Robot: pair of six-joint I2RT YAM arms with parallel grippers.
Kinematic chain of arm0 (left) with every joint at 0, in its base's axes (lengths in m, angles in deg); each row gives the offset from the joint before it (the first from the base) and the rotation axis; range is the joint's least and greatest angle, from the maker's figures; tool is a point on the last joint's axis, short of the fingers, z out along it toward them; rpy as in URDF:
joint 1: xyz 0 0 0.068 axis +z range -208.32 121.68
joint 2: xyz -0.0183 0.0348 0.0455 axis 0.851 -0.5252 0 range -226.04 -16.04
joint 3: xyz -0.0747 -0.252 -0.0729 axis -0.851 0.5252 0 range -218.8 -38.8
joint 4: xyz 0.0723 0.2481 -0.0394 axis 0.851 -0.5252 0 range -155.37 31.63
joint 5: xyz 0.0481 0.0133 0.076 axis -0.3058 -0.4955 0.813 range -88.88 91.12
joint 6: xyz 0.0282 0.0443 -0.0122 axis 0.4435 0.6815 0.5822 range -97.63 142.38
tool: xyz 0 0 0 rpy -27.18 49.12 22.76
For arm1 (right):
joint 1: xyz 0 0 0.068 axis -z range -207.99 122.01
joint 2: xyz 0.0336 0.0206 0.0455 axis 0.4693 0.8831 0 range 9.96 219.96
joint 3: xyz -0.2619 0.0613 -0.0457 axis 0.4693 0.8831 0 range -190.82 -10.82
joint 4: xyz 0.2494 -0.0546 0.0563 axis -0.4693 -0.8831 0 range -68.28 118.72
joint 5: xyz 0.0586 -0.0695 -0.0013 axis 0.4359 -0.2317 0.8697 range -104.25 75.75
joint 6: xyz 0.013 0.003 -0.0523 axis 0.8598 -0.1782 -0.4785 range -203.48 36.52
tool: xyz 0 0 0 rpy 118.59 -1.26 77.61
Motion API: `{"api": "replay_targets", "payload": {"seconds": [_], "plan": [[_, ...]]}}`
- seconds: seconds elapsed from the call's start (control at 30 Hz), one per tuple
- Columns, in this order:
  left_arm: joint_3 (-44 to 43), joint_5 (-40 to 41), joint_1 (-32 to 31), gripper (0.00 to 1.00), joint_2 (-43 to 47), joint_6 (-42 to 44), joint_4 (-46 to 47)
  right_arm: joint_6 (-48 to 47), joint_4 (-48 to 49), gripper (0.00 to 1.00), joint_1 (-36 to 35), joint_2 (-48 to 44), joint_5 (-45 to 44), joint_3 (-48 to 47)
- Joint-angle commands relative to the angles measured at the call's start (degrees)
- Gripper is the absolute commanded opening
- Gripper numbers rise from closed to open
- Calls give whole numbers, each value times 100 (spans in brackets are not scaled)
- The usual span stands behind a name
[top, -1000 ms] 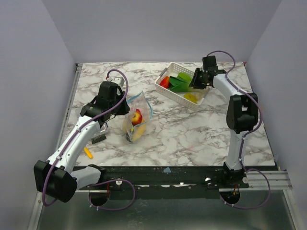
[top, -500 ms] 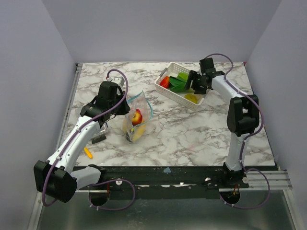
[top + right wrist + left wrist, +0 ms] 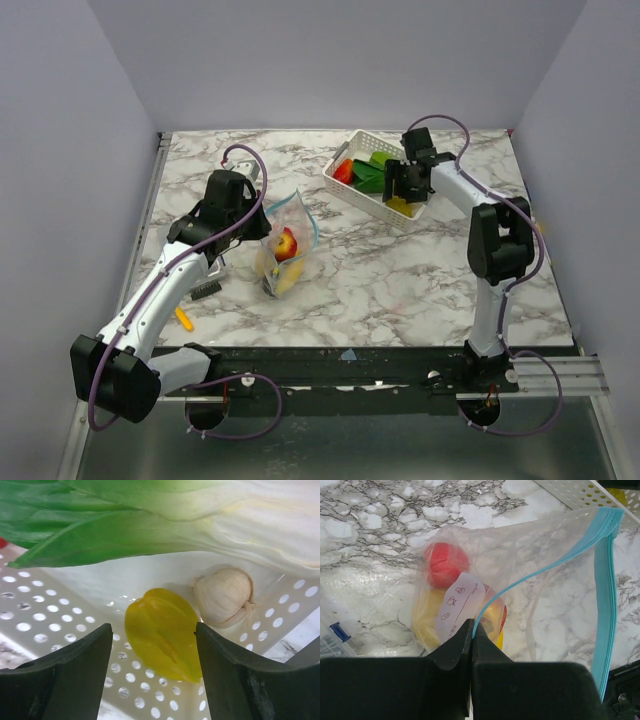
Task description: Place the food in the zip-top bag and seal the zipper
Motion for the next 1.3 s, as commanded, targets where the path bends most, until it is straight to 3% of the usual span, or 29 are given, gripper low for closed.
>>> {"api": "replay_targets", "payload": {"seconds": [0.0, 0.27, 0.7, 0.87, 1.03, 1.27], "plan": [[57, -20, 45, 0, 47, 53, 78, -483, -106, 71, -109, 305, -617, 49], [50, 51, 45, 0, -11, 62, 64, -598, -62, 70, -157, 673, -853, -104], [22, 69, 45, 0, -24, 72, 41, -348, 94, 33, -174, -257, -662, -230], [48, 67, 45, 0, 73, 72, 44, -74, 234, 24, -173, -845, -383, -237], [56, -116, 45, 0, 119, 63, 84, 501, 816, 21, -412, -1525, 504, 16], [83, -389, 97, 0, 144, 11, 138, 1569, 2570, 20, -1576, -2384, 1406, 777]]}}
